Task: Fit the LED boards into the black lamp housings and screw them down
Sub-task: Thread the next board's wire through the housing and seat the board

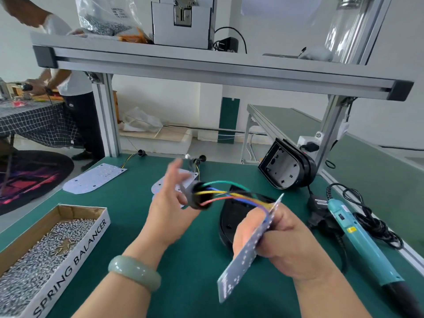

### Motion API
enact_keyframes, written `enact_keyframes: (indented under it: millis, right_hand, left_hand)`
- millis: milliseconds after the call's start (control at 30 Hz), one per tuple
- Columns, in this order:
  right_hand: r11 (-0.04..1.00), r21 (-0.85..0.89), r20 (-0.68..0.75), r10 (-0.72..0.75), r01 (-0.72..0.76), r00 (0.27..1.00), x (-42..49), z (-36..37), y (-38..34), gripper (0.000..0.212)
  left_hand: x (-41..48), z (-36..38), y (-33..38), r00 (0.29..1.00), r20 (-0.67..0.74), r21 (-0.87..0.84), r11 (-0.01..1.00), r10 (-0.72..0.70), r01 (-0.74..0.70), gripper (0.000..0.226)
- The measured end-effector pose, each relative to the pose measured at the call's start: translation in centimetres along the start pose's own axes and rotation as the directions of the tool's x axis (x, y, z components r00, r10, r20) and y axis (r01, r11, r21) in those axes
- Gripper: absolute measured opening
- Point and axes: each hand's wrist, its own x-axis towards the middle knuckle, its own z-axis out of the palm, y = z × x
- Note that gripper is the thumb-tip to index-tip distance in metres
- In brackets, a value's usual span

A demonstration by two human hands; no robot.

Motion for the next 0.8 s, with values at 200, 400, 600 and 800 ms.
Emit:
enact_keyframes:
  millis: [200,400,600,800]
  right_hand:
    - [0.900,0.367,-0.415,-0.069,0.237,0.907,0.3,-1.4,0.4,0.044]
    - [0.831,0.444,-0.531,-0.057,0.335,0.845,0.8,-2.1,1.0,0.039]
    - [0.828,0.483,-0.541,0.026,0.285,0.840,0.7,-2.8,1.5,0.033]
    - [0.866,0.497,-0.459,0.209,0.055,0.864,1.4,-1.8,3.0,0.030]
  left_hand:
    - [0.4,-1.0,-1.4,0.966,-0.157,0.081,0.972,-0.204,0.219,0.027]
    - [0.0,-3.1,-2.6,0.983,-0.055,0.384,0.905,-0.178,0.185,0.026]
    - [0.6,-3.6,-3.5,0.925,-0.262,0.233,0.912,-0.276,0.338,0.039]
    - [0.4,-4.4,-2.9,0.881,-0.116,0.123,0.874,-0.458,0.470,0.053]
